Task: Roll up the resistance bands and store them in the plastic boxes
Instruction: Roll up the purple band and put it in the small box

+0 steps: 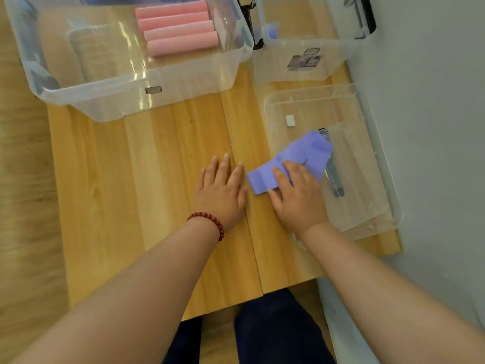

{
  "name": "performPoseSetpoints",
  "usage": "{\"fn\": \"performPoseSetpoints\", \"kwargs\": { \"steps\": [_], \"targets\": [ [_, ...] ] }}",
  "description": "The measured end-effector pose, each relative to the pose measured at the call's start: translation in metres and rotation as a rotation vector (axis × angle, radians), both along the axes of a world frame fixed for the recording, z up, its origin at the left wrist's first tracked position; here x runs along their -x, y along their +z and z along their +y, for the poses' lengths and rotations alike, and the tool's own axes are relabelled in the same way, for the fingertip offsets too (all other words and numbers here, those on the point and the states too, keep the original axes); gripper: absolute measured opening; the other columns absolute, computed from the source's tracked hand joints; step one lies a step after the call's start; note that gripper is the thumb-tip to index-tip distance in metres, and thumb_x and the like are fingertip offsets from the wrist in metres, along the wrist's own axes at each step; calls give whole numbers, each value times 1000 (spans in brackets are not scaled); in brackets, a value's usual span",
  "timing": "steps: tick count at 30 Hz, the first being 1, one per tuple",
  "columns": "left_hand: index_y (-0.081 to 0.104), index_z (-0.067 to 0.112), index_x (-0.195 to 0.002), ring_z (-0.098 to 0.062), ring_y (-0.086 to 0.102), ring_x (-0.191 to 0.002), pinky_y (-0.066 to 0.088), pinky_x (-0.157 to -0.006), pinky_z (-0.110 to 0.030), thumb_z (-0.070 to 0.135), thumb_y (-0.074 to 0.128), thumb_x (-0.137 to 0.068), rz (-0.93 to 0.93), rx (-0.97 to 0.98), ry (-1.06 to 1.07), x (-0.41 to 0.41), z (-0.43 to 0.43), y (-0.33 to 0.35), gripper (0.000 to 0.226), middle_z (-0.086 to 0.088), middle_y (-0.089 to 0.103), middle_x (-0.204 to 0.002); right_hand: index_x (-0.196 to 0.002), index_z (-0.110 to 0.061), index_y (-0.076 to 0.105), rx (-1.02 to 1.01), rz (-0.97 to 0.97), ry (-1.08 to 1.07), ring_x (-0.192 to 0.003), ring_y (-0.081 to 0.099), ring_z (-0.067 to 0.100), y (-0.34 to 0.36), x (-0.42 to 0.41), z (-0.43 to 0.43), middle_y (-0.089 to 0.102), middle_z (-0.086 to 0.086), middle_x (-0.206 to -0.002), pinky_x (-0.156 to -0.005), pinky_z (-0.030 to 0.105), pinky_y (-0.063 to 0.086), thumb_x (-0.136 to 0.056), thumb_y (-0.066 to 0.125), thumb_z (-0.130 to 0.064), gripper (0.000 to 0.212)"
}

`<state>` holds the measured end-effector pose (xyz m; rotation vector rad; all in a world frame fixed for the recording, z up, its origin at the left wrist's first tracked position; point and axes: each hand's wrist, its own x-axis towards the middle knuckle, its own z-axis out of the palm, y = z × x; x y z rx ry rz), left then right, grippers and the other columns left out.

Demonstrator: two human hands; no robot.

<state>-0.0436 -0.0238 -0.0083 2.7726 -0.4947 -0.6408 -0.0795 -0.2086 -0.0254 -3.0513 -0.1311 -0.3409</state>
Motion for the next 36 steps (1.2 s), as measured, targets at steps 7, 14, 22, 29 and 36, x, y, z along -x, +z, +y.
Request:
{"fn": "performPoseSetpoints", "kwargs": {
  "steps": [7, 14, 22, 29, 36],
  "targets": [
    [45, 15, -145, -34, 26, -146, 12, -119, -49, 42, 33, -95, -278, 55, 113, 14, -12, -42, 58, -13, 34, -156, -121, -9, 68, -149, -61, -14, -124, 50, 37, -25, 8, -3, 63, 16, -127, -95, 50, 46, -89, 50, -27, 41],
    [40, 19, -148, -31, 17, -149, 6, -121, -46, 46, 32, -95, -346, 59, 156, 20, -15, -51, 60, -10, 27, -160, -120, -7, 67, -217, -31, -1, -125, 54, 40, -31, 10, -5, 62, 17, -127, -100, 54, 44, -87, 47, -22, 42],
    [39, 20, -148, -30, 16, -149, 6, -121, -45, 49, 30, -94, -401, 67, 156, 23, -14, -57, 62, -9, 26, -160, -117, -4, 67, -229, -52, 35, -117, 58, 39, -34, 10, -7, 63, 18, -122, -95, 52, 45, -85, 48, -21, 41],
    [35, 24, -150, -26, 11, -151, 3, -121, -42, 47, 34, -98, -419, 64, 158, 25, -13, -59, 57, -5, 21, -162, -114, -4, 69, -246, -60, 32, -111, 60, 38, -34, 11, -5, 65, 17, -119, -93, 50, 46, -82, 45, -23, 45],
    [22, 29, -154, -20, 3, -152, 1, -121, -39, 47, 30, -102, -409, 4, 125, 28, -13, -61, 56, 0, 10, -164, -123, -4, 65, -300, -45, 59, -112, 57, 39, -31, 16, -8, 59, 16, -127, -94, 50, 47, -84, 49, -13, 43]
  ]
}}
